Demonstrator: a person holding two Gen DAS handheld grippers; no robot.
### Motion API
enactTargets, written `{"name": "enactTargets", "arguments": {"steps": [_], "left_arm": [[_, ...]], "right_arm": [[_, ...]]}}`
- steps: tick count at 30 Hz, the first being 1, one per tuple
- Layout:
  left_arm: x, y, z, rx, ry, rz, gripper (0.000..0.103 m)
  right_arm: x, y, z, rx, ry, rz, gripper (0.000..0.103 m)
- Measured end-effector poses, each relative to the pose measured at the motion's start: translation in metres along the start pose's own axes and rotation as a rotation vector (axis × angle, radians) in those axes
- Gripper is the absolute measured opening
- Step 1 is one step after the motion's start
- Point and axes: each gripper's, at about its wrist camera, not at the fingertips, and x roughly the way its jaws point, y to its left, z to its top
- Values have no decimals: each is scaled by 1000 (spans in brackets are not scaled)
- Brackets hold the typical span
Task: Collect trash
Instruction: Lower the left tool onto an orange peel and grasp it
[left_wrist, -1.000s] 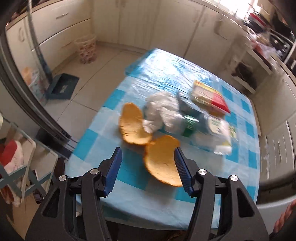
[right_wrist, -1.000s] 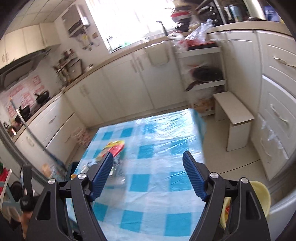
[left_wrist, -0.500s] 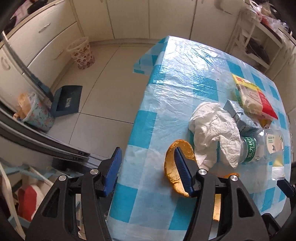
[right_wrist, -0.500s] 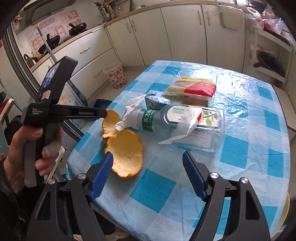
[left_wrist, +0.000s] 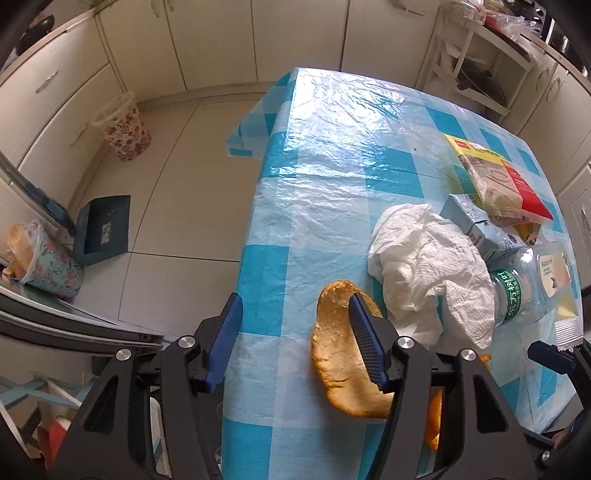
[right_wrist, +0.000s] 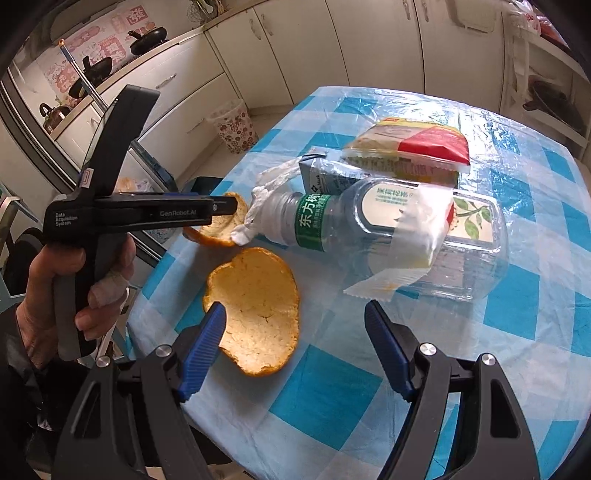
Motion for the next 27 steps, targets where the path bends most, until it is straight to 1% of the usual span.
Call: {"name": "enactTargets", "arguments": {"steps": [3,6,7,9,10,12,14,17,21,22,23,24,25,26,27], "left_arm": [[-3,6,1,-33,-8,-2,57],[-2,4,0,-16,-3,13,57],[-1,2,-1,-4,-4,26,57],[-4,-1,-1,16,-29,76,57],[-7,-1,0,15,-45,82,57],[-12,3,1,-5,-62,79,57],[-11,6,2,-15,-63,82,59],[-10,8,3,-7,-65,106,59],[-12,8,4,-3,-84,111,62],[-11,7,5,5,-80,120,62],[-11,5,5,16,-85,146,62],[-13,5,6,21,-102,174,62],[-17,6,7,12,-120,185,62],[-21,10,8,-8,-132,178,63],[-24,15,9,-35,-139,155,65]], "right_arm": [[3,1,-2,-15,14,-12,74],[6,2,-3,-30,22,-29,74],[6,1,-3,-29,21,-31,74],[5,-2,-3,-18,20,-32,74],[5,-4,-2,-13,19,-30,74],[5,-6,-2,-7,21,-28,74],[7,-7,-3,-10,26,-29,74],[7,-6,-4,-14,31,-29,74],[12,-7,-2,-6,30,-28,74],[13,-7,-1,-5,32,-29,74],[13,-7,-1,-7,31,-27,74],[12,-5,0,-15,29,-26,74],[10,-3,2,-27,21,-25,74],[7,0,3,-40,10,-20,74],[1,3,6,-57,-10,-12,74]]}}
